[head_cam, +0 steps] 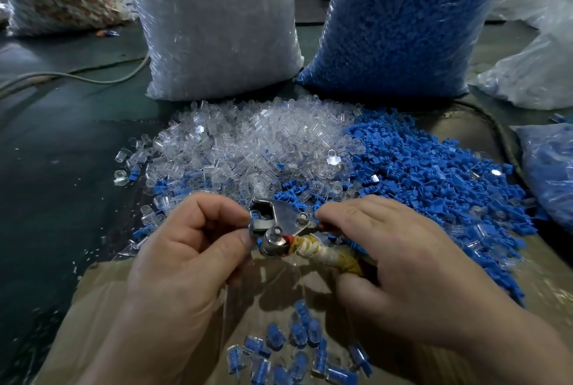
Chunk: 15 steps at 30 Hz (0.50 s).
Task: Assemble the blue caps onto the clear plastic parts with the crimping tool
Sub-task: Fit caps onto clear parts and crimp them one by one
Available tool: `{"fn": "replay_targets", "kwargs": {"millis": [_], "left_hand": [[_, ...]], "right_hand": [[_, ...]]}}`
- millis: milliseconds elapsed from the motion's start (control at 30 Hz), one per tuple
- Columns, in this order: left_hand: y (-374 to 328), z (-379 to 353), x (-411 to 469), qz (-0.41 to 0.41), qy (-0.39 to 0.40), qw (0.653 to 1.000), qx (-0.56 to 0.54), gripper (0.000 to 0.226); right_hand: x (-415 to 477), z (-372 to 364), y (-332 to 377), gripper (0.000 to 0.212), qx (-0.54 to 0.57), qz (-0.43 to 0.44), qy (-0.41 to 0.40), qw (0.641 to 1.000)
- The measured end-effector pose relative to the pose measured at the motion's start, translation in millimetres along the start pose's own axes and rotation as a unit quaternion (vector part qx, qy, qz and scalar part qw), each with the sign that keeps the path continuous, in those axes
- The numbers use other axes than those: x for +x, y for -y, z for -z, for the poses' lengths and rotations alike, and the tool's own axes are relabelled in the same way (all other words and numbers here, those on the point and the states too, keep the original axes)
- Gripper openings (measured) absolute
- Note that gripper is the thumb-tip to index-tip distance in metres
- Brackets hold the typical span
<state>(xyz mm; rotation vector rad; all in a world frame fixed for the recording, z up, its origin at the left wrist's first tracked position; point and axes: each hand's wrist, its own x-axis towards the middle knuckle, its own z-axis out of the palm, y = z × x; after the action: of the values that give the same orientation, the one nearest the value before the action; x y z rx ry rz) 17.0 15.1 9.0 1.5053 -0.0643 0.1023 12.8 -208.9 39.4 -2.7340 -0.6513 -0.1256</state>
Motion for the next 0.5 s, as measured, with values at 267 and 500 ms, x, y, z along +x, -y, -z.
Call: {"fn": "replay_targets", "kwargs": {"millis": [267, 500], "left_hand": [[-3.0, -2.5, -1.0, 0.0, -0.005, 1.0, -0.015, 0.023], [-8.1, -2.6, -2.2, 0.009, -0.032, 0.999, 0.005, 0.016]], "right_hand": [[3.4, 2.0, 5.9, 0.059, -0.015, 0.003, -0.036, 0.999], [0.2, 0.4, 4.5, 0.054, -0.024, -0.024, -0.051, 0.998]]}}
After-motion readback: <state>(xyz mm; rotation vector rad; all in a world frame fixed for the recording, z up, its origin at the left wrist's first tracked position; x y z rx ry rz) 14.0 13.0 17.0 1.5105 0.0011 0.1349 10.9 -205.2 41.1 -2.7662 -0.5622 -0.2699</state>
